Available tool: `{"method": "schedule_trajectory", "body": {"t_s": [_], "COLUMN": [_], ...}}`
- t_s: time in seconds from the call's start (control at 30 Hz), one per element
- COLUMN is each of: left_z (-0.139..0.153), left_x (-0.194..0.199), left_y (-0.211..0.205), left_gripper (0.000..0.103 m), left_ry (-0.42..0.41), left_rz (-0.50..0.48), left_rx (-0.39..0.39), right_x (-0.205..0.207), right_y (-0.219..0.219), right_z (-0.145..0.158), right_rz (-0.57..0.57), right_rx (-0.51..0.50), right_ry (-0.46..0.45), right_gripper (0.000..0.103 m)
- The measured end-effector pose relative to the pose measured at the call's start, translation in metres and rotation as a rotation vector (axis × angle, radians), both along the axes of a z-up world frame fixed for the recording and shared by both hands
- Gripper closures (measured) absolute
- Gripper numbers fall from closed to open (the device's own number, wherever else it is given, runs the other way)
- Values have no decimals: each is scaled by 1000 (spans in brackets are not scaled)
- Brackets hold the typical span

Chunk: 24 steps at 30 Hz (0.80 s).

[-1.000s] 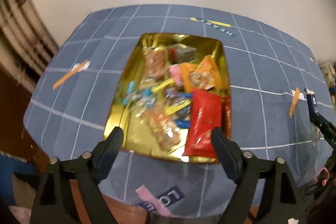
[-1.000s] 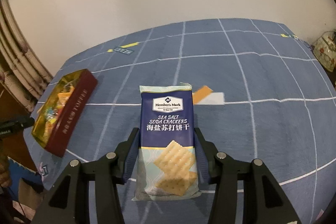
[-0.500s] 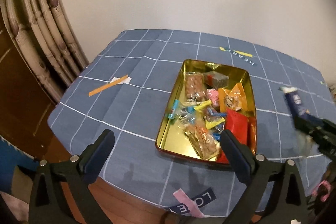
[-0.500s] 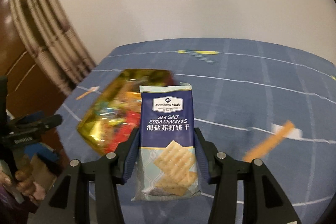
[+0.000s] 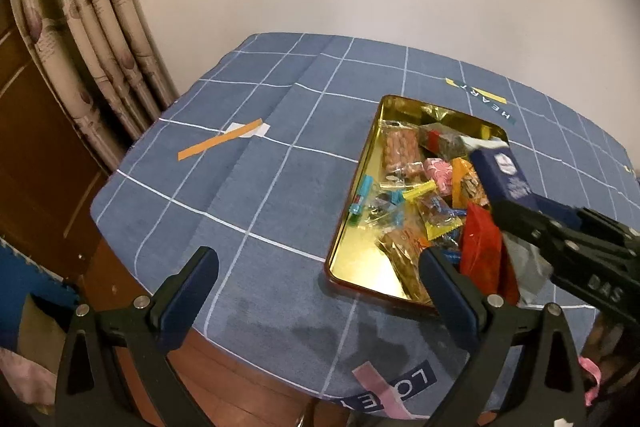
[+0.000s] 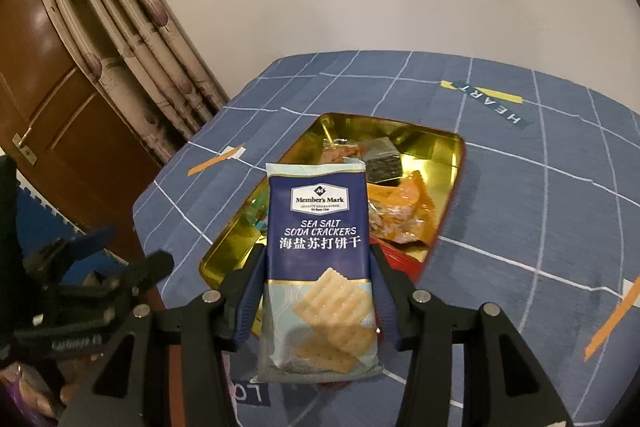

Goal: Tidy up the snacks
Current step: 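Carry the soda crackers pack over the tin and release it with the right gripper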

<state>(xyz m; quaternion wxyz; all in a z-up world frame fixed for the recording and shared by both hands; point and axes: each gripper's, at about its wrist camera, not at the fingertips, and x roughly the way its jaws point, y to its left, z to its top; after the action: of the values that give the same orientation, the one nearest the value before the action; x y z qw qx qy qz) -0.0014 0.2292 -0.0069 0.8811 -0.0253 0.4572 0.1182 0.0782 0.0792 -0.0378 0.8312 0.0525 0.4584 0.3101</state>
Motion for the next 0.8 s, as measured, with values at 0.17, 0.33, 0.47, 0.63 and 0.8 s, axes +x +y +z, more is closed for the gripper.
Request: {"method": "schedule_trajectory", "body": {"t_s": [0.17,0.33,0.47,0.63,0.8], "left_z": [-3,-6,-7,-10,-10], "left_x": [2,3,3,6,6], "left_y": [1,3,2,1,2], "left_gripper": [4,4,4,4,4], "left_ry": [10,24,31,48,48], "left_rz": [-1,-1,-5,-10,-9], "left_rx": [5,-4,-7,-6,-7], "right_x": [8,16,20,25,29], "right_y": [11,19,24,27,30], "right_z": [-4,-9,-14,-18,-20], "right_rz": [2,-5,-9,-25,-38], "right_rx": [-7,-13,-20,-23,-29], "right_ry": [13,30,44,56,60], "right_gripper": [53,53,53,53,53]}}
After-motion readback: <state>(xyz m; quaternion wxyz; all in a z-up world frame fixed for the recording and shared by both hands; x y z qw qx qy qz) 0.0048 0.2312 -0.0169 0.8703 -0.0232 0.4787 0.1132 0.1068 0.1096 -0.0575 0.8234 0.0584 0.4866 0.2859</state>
